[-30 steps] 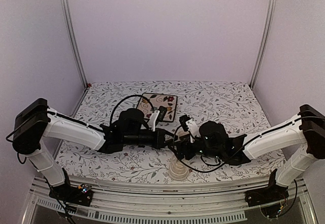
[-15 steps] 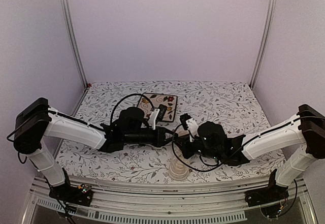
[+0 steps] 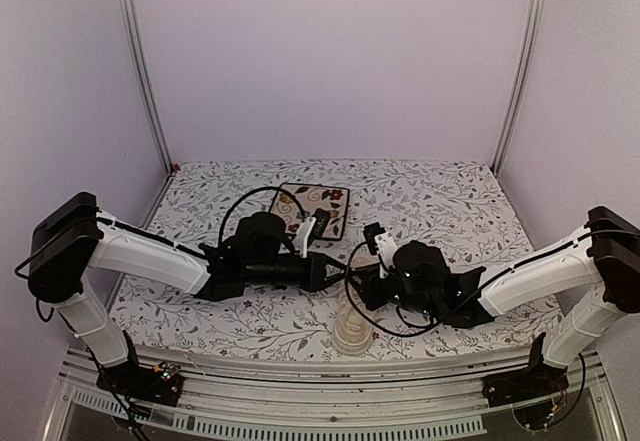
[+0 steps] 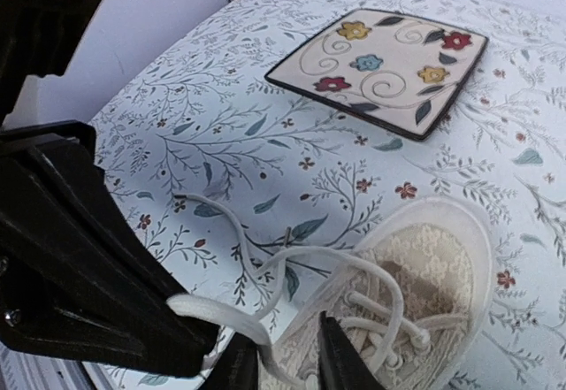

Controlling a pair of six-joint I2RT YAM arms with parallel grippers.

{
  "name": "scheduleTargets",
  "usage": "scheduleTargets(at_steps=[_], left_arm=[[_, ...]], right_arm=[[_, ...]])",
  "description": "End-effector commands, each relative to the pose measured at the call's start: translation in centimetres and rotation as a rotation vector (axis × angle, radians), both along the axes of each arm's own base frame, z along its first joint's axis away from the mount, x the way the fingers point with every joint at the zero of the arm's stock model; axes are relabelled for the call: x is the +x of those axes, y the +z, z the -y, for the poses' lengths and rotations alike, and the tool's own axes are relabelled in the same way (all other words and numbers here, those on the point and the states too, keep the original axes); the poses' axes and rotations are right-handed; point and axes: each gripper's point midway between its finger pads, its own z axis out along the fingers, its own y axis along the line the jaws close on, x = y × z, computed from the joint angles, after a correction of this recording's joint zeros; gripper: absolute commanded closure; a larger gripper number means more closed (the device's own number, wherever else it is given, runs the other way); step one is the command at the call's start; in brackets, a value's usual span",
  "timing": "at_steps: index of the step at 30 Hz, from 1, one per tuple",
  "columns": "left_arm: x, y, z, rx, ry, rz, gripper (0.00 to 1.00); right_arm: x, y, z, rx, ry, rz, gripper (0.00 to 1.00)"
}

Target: Tie the shoes

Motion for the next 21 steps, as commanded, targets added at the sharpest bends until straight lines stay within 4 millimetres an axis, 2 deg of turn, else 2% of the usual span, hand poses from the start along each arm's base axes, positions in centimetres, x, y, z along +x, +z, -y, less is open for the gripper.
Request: scheduleTargets(at_steps=[1,4,9,15,21], left_arm=[[0.9,0.3,-0.2,-0.003,0.047,-0.029,1.0],[1.2,-0.1,-0.4,-0.006,0.07,-0.075,1.0],[1.1,-0.1,0.1,-0.022,0.076,-0.145,1.0],[1.1,-0.5,0.3,-0.028,0.09,-0.203,1.0],[1.0,-0.4,0.4,-0.033,0.089,-0.211,1.0]], right_arm=[[-0.9,0.8,1.0,0.054,0.01,-0.003,0.65],[-1.6,0.9,1.6,0.062,0.029,0.005,0.5],[-2.2,0.8,0.9,0.05,0.085,0.03,0.35],[-1.9,1.1,-0.7,0.051,0.121,0.059,0.26],[-1.2,0.3,-1.5,0.031,0.106,0.061,0.24]])
